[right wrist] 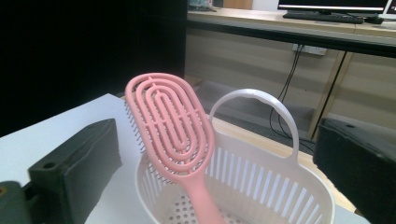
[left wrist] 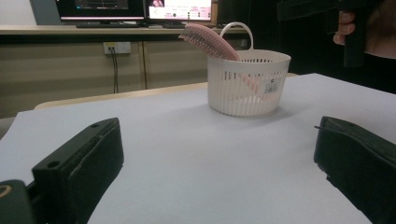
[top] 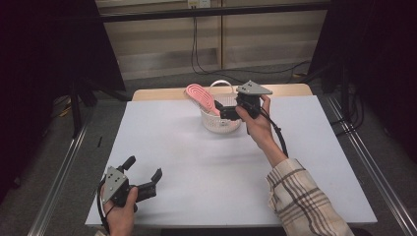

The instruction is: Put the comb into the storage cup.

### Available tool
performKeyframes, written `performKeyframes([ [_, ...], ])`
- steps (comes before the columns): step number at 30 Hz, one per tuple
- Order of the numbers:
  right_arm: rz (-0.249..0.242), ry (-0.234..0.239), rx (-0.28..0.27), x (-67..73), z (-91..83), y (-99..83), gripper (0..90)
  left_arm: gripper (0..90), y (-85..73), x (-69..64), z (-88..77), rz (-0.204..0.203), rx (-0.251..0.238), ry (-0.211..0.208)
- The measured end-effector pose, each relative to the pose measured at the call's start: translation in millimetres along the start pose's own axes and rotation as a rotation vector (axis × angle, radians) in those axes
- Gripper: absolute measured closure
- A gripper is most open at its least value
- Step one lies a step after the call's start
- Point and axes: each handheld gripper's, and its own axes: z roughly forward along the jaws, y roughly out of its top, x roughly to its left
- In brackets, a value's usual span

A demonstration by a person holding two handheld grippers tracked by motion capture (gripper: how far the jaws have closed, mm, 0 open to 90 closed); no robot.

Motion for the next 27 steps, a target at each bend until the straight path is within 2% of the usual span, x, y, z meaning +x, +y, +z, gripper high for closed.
performKeyframes([
  [7, -0.004, 0.001, -0.026, 1.6, -14.1, 0.8, 0.7, 1.6, 0.1, -0.8, 0.3, 0.002, -0.004, -0.001],
  [10, 0.039, -0.012, -0.048, 0.1, -20.3, -0.3, 0.9, 1.6, 0.2, -1.0, 0.2, 0.001, -0.005, -0.002],
  [12, 0.049, -0.009, -0.049, -0.2, -23.2, -1.4, 0.7, 1.6, 0.4, -1.0, 0.2, 0.004, -0.005, -0.001],
  [19, 0.027, -0.02, -0.091, 1.2, -38.0, -4.6, 1.0, 1.7, 0.3, -1.1, 0.5, 0.006, -0.004, -0.001],
  [27, 0.004, -0.04, -0.085, 1.1, -51.3, -12.4, 0.0, 1.6, 0.8, -1.4, 0.3, 0.012, -0.002, 0.0],
])
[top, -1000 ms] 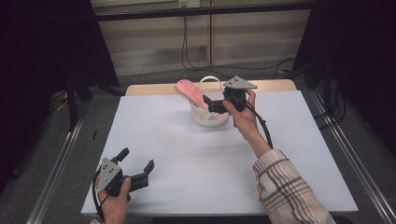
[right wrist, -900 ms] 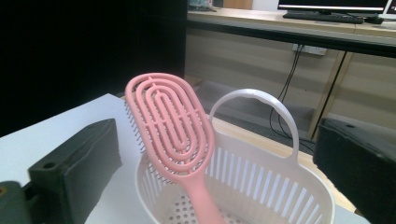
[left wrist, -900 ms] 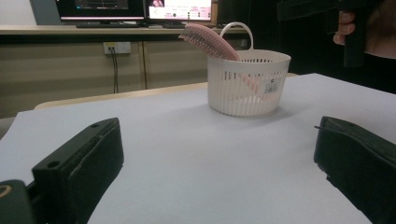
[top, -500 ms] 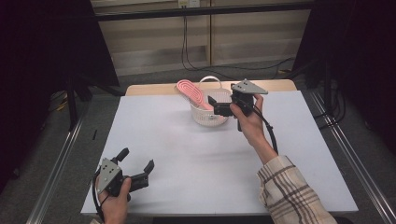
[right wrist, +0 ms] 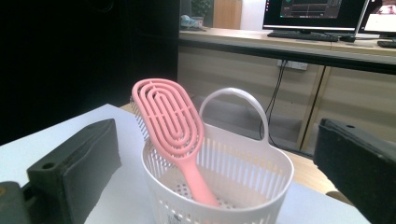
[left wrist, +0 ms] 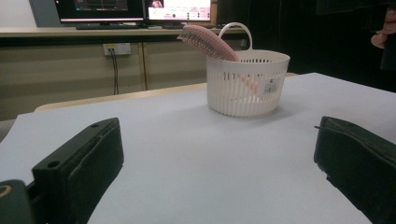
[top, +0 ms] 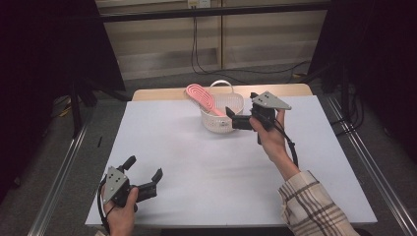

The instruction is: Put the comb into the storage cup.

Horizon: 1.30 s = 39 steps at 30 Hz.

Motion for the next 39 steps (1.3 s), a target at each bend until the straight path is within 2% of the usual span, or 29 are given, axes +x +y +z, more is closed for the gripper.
performKeyframes([
  [4, -0.009, -0.026, -0.003, -2.0, -9.0, -4.5, 0.1, 1.6, 0.0, 0.1, -0.1, -0.004, -0.003, -0.003],
  [8, 0.007, -0.039, -0.003, -4.3, -15.5, -10.6, 0.1, 1.6, -0.1, -0.5, 0.0, -0.004, -0.002, -0.002],
  [13, -0.008, -0.072, -0.012, -7.3, -26.8, -14.8, 0.0, 1.6, -0.1, -0.1, 0.0, -0.004, -0.001, -0.001],
  [15, 0.005, -0.07, -0.017, -8.7, -30.7, -14.9, 0.0, 1.6, -0.3, -0.2, 0.3, -0.002, 0.0, 0.0],
  [17, -0.003, -0.074, -0.021, -9.1, -34.5, -14.5, 0.0, 1.6, -0.2, -0.8, 0.2, -0.004, -0.002, -0.003],
  [19, 0.013, -0.059, 0.0, -9.0, -37.9, -14.3, 0.0, 1.6, -0.3, -0.6, 0.2, -0.005, -0.002, -0.001],
  [24, -0.005, -0.07, -0.003, -6.4, -44.7, -16.4, 0.0, 1.7, -0.2, -0.7, 0.2, -0.008, -0.002, -0.002],
  [32, -0.02, -0.072, -0.041, -0.6, -59.7, -21.1, 0.0, 1.7, -0.1, -1.0, -0.2, -0.013, -0.014, 0.003],
  [39, -0.021, -0.09, -0.037, -4.5, -71.3, -28.7, 0.0, 1.7, 0.2, -1.2, -0.3, -0.023, -0.021, 0.004],
])
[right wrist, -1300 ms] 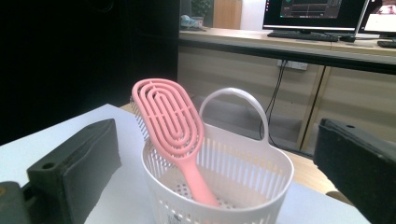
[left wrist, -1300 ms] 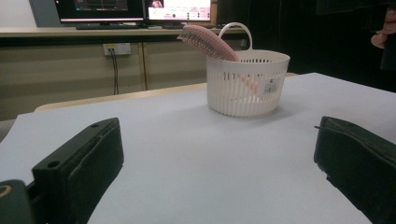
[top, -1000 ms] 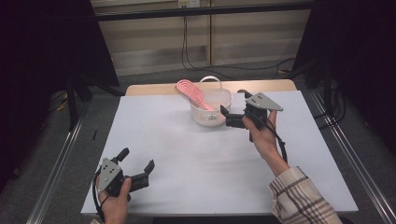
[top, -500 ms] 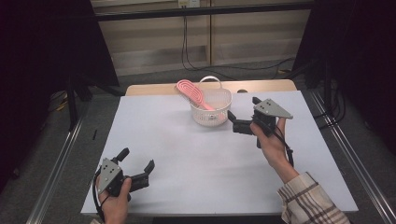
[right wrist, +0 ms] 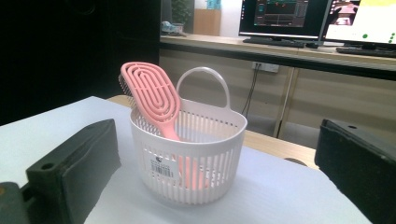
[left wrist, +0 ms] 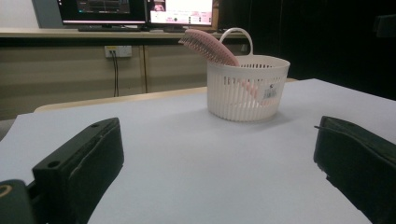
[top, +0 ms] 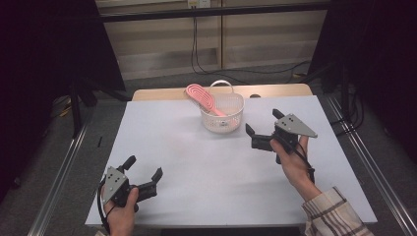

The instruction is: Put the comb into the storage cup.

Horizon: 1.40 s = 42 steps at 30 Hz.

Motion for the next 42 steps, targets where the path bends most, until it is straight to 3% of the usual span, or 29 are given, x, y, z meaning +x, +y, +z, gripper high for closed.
performKeyframes([
  [9, -0.009, -0.022, -0.005, -7.5, -18.4, -7.5, 0.0, 1.8, -0.2, 1.5, -0.8, 0.017, 0.012, 0.026],
  [16, 0.004, -0.054, 0.007, -19.7, -32.3, -19.9, 0.0, 1.8, 0.1, 1.1, -0.4, 0.009, 0.006, 0.019],
  [27, -0.002, -0.082, 0.004, -27.6, -55.8, -29.6, 0.0, 1.5, 0.1, 0.9, -0.9, 0.002, 0.001, 0.016],
  [42, -0.001, -0.141, -0.011, -39.7, -88.6, -34.9, 0.0, 1.6, 0.2, 0.8, -1.4, 0.012, 0.005, 0.018],
])
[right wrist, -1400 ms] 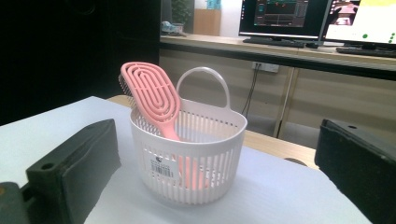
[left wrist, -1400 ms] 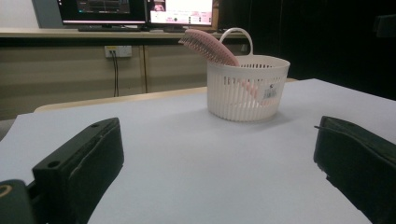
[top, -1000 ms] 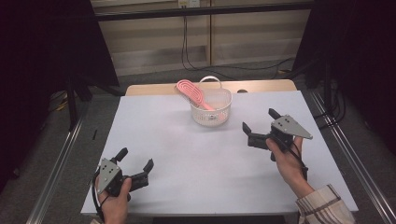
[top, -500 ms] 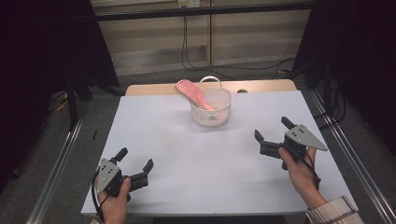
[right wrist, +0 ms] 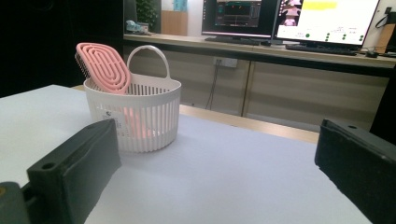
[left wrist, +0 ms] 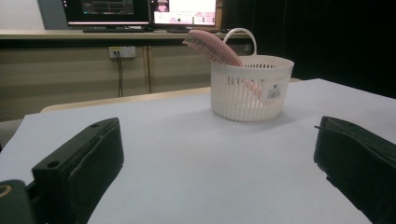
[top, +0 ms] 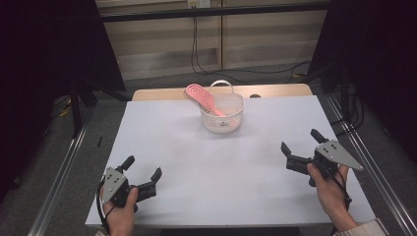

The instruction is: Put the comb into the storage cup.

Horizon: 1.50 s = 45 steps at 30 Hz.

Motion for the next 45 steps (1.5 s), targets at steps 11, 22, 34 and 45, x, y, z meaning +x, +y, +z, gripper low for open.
performKeyframes([
  [11, 0.001, -0.016, -0.006, -2.0, -16.3, -5.9, 0.0, 1.6, 0.2, -0.3, -0.7, -0.002, -0.005, 0.001],
  [22, 0.006, -0.029, 0.002, -8.7, -30.9, -11.8, 0.0, 1.6, 0.1, -1.1, -0.6, 0.002, 0.001, -0.004],
  [34, 0.006, -0.045, 0.017, -15.4, -46.8, -22.2, 0.0, 1.6, 0.3, -1.1, -2.7, -0.002, -0.004, 0.005],
  [45, 0.005, -0.094, 0.035, -24.5, -61.6, -34.1, 0.0, 1.6, -0.3, -0.9, -5.4, -0.006, -0.001, 0.018],
])
